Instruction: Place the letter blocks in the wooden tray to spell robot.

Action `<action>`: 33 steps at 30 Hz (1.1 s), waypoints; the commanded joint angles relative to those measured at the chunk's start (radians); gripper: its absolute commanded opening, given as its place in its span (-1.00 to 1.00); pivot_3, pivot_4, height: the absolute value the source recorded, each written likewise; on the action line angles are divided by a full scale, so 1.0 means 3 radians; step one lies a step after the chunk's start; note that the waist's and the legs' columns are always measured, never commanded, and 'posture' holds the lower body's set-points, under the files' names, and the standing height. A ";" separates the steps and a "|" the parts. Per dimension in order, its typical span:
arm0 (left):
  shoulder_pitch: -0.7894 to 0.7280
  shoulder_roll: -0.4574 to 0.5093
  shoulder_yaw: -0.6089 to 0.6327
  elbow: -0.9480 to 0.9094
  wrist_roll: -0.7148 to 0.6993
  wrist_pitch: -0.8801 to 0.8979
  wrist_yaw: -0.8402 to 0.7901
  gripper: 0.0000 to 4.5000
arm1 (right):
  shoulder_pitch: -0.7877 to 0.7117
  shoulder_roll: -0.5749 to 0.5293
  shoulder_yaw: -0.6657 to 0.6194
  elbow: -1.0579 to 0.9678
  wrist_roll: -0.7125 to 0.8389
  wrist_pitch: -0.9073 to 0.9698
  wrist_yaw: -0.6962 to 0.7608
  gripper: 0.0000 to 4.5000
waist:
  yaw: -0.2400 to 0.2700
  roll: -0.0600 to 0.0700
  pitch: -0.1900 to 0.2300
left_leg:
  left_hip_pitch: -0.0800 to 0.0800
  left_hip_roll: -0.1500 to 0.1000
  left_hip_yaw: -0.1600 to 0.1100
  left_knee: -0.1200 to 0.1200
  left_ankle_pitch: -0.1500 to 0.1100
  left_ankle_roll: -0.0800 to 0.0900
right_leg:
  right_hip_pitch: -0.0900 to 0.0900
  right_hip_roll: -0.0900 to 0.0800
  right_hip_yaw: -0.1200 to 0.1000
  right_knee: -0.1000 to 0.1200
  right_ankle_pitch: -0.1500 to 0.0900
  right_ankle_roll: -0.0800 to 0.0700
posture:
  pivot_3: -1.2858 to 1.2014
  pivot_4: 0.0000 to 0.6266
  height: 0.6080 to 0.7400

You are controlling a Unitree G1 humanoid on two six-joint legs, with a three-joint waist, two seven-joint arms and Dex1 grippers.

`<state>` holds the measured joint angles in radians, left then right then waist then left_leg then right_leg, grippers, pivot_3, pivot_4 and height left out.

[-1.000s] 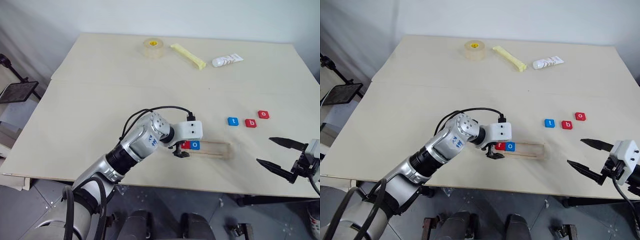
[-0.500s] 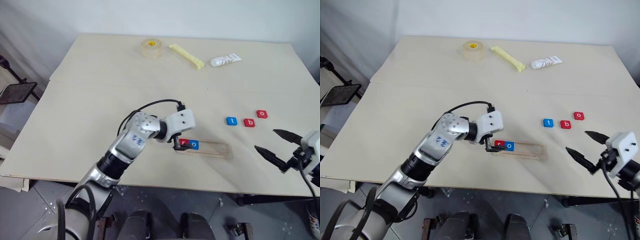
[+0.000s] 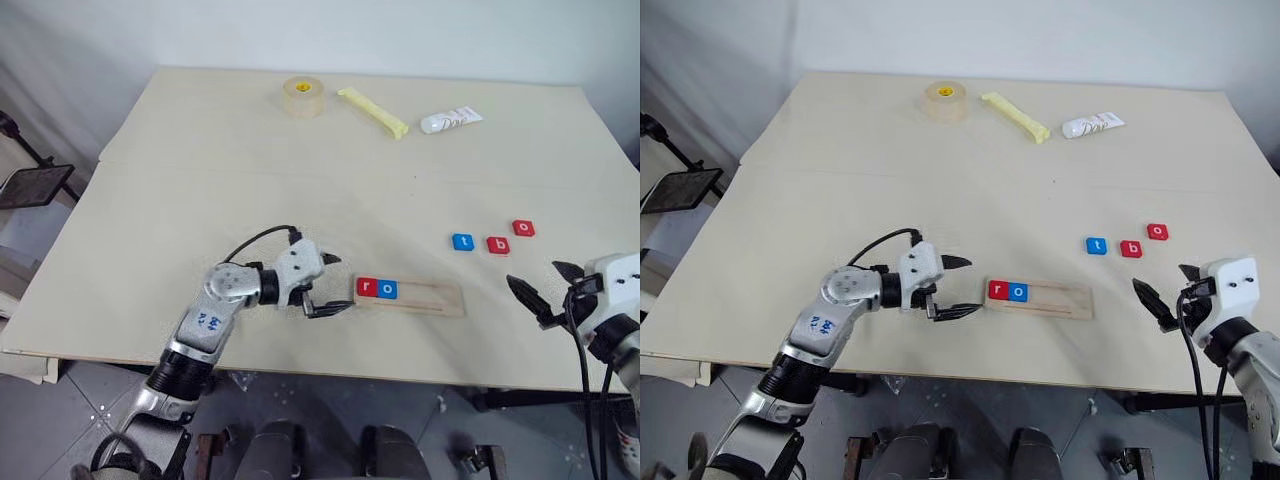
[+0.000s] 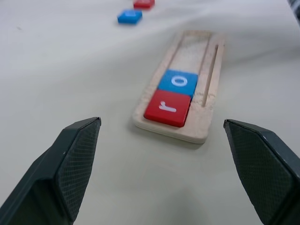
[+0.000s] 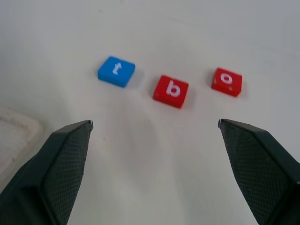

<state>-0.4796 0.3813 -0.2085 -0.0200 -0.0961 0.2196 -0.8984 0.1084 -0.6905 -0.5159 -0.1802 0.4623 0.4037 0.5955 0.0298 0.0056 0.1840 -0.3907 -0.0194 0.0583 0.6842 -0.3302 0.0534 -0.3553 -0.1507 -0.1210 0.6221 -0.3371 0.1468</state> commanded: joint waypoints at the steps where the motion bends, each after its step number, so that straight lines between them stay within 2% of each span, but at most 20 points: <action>1: 0.0102 0.0020 0.0039 -0.0121 -0.0058 -0.0263 0.0002 0.98 | 0.0168 -0.0064 -0.0284 -0.0192 0.0099 0.0012 0.0081 1.00 | -0.0002 0.0001 0.0000 | 0.0000 0.0000 0.0001 -0.0001 0.0000 0.0000 | 0.0000 0.0000 0.0000 0.0000 0.0000 0.0000 | 0.03 -0.52 1.00; 10: 0.0276 0.0030 0.0205 -0.0083 -0.0315 -0.0654 -0.0076 0.98 | 0.0302 -0.0040 -0.0445 -0.0259 0.0188 0.0032 0.0155 1.00 | -0.0013 0.0001 -0.0001 | 0.0004 0.0002 0.0005 -0.0001 0.0000 0.0000 | 0.0000 0.0001 0.0004 0.0000 0.0000 0.0000 | 0.03 -0.52 1.00; 18: 0.0200 0.0227 0.0275 0.0300 -0.0387 -0.1161 -0.0369 0.98 | 0.0252 -0.0037 -0.0405 -0.0299 0.0237 0.0066 0.0152 1.00 | -0.0009 0.0002 -0.0001 | 0.0005 0.0002 0.0006 -0.0001 0.0000 0.0000 | 0.0000 0.0001 0.0004 0.0000 0.0000 0.0000 | 0.03 -0.52 1.00; 33: 0.0099 0.0279 0.0311 0.0573 -0.0372 -0.1399 -0.0523 0.98 | 0.0153 -0.0061 -0.0311 -0.0351 0.0307 0.0208 0.0111 1.00 | -0.0014 0.0002 -0.0001 | 0.0005 0.0002 0.0006 -0.0001 0.0000 0.0000 | 0.0000 0.0001 0.0004 0.0000 0.0000 0.0000 | 0.03 -0.52 1.00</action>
<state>-0.4302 0.4567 -0.1352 0.1524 -0.1960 -0.1727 -1.0501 0.1656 -0.6916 -0.5981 -0.2542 0.5391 0.4560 0.6369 0.0256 0.0062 0.1836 -0.3892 -0.0189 0.0603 0.6839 -0.3302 0.0534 -0.3551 -0.1504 -0.1199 0.6221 -0.3371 0.1468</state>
